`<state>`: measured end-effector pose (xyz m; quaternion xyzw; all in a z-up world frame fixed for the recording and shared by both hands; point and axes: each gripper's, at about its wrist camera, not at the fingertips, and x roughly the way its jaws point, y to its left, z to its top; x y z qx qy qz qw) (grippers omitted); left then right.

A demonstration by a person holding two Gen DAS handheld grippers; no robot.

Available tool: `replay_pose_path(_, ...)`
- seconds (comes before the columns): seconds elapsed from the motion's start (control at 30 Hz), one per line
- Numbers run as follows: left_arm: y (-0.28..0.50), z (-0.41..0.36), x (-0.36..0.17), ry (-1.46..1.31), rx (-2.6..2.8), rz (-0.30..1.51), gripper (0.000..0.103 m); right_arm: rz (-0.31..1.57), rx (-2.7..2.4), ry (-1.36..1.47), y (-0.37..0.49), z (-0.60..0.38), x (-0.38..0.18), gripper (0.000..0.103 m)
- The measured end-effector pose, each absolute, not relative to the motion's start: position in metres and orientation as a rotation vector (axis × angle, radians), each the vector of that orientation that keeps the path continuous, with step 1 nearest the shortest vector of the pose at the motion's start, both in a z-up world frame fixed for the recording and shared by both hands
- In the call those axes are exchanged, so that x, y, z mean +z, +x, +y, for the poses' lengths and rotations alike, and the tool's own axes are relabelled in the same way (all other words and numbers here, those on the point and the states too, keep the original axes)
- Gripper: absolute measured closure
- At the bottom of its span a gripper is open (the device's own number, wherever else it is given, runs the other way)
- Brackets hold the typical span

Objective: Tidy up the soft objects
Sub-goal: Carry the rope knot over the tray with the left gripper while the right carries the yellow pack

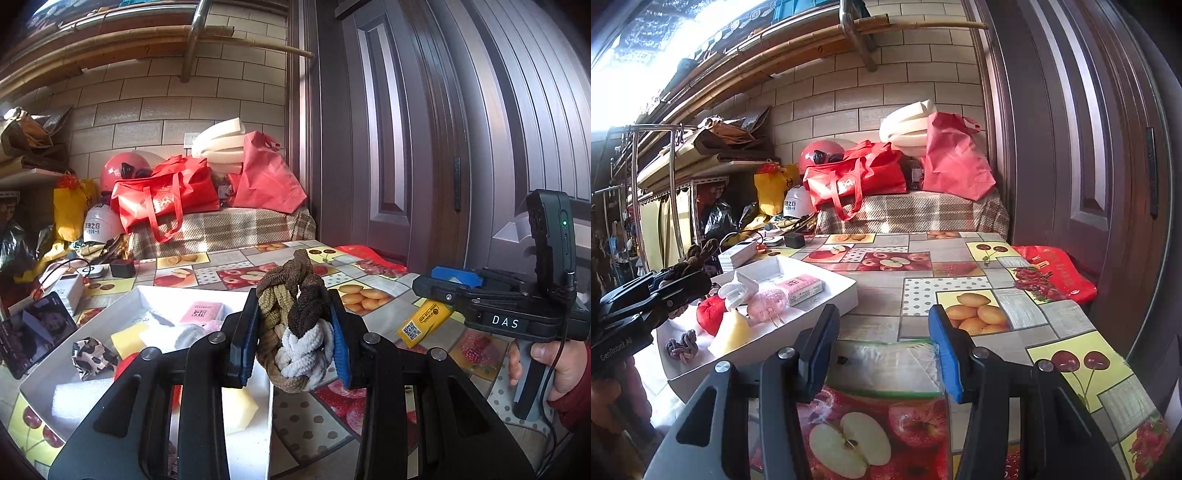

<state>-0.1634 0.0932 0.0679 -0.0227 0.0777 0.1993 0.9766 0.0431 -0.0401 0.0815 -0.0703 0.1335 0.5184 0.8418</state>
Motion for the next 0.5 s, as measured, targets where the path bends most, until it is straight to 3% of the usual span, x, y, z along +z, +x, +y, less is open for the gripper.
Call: replay_pose_path(0.5,-0.213,0.171,0.06,-0.109,0.608,0.176,0.069,0.312,1.178,-0.202,0.018,-0.005,0.077,0.053)
